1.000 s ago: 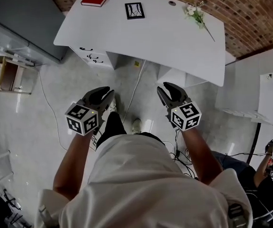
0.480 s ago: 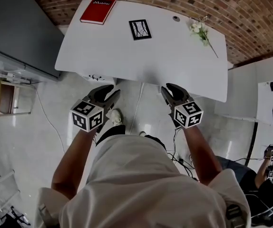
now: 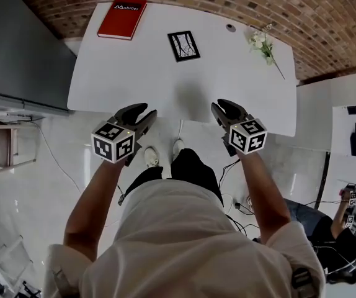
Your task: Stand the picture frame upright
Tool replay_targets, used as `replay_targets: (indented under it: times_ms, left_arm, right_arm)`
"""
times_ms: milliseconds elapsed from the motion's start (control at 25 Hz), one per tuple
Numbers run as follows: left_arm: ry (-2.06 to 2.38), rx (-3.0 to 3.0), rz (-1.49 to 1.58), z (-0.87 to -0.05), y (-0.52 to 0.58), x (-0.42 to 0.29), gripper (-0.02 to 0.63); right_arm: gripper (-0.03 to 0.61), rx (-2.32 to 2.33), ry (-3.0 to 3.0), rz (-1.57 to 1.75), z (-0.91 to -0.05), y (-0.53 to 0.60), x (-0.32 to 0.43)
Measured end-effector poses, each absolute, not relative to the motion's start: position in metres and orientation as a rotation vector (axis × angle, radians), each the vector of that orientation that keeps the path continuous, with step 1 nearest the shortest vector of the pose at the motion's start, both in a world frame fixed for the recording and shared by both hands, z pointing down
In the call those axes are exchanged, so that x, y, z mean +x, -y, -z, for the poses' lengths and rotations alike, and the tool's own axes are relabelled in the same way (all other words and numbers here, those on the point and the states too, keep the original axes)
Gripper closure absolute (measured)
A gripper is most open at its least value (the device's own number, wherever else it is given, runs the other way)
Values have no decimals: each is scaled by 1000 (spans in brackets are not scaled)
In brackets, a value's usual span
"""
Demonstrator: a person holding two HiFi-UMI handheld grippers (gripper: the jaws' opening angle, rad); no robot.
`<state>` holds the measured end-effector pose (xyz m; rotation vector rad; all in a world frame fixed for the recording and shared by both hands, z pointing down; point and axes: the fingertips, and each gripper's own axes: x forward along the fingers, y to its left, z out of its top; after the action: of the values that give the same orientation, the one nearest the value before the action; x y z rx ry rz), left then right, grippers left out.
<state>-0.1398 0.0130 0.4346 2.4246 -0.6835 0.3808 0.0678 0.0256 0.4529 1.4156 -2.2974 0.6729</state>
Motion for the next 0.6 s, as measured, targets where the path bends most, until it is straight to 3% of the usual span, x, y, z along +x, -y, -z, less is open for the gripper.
replay_targets:
  times_ms: [600]
  left_arm:
    - [709, 2238, -415, -491, 126, -80, 463]
  right_arm:
    - [474, 1197, 2310, -837, -509, 146, 101]
